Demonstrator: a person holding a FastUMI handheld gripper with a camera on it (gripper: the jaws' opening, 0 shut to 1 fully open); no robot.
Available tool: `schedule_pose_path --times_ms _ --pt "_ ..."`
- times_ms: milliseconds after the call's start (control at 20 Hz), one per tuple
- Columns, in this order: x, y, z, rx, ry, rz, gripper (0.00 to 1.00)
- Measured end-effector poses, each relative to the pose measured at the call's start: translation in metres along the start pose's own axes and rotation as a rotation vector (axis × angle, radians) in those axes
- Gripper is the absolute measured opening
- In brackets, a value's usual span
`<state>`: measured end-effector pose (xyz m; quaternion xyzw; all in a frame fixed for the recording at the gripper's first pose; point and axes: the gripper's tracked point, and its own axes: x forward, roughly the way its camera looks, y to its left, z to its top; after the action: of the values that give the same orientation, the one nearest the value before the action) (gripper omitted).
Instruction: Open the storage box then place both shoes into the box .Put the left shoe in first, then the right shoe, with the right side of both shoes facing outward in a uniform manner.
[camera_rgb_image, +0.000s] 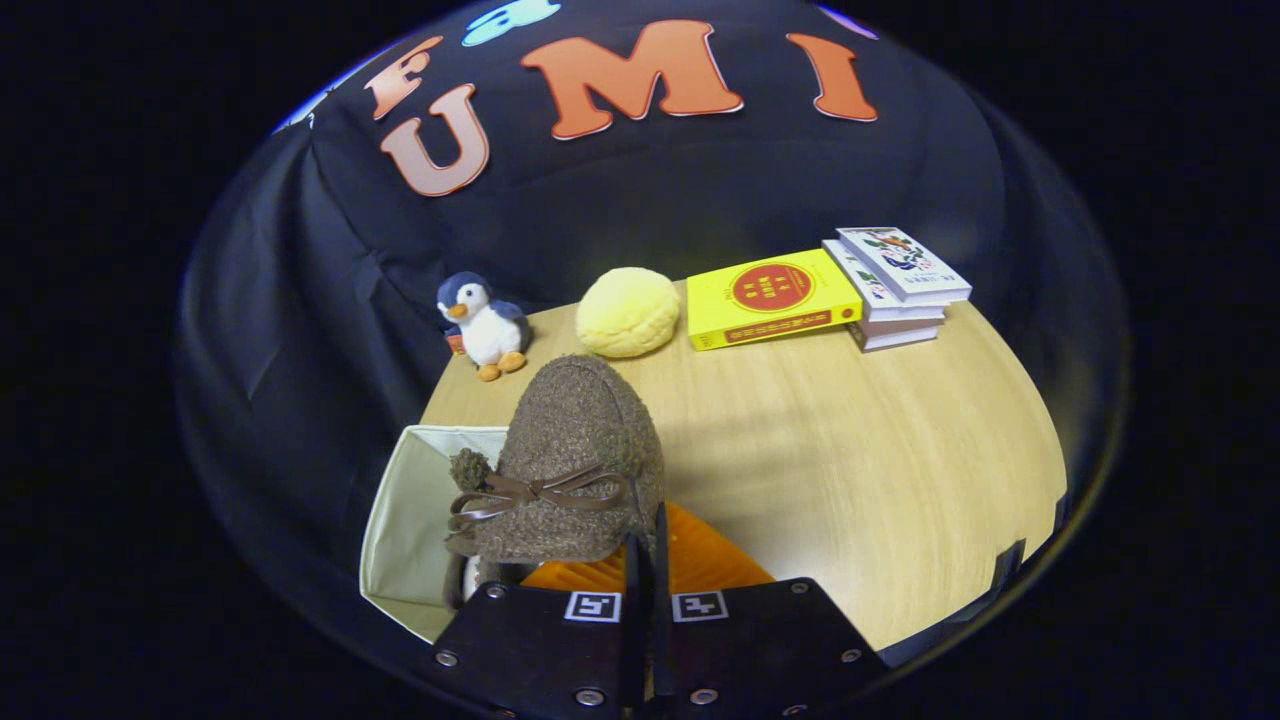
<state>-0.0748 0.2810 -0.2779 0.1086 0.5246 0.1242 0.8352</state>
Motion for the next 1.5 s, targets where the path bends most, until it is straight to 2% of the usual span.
schedule_pose_path --times_ms 350,600,800,1000,1150,1250,1500 --pt "0.001 0.082 -0.011 -0.040 0.047 0.059 0.04" --pt "0.019 0.097 -0.030 -0.063 0.083 0.033 0.04" --pt "0.027 0.112 -0.037 -0.033 0.110 0.062 0.05" --pt "0.024 0.125 -0.043 -0.017 0.140 0.098 0.13" --pt "0.017 0.128 -0.050 -0.033 0.161 0.127 0.23" --pt "0.007 0.127 -0.045 -0.032 0.139 0.144 0.35" --pt "-0.025 0.110 -0.021 -0.135 0.027 0.169 0.43"
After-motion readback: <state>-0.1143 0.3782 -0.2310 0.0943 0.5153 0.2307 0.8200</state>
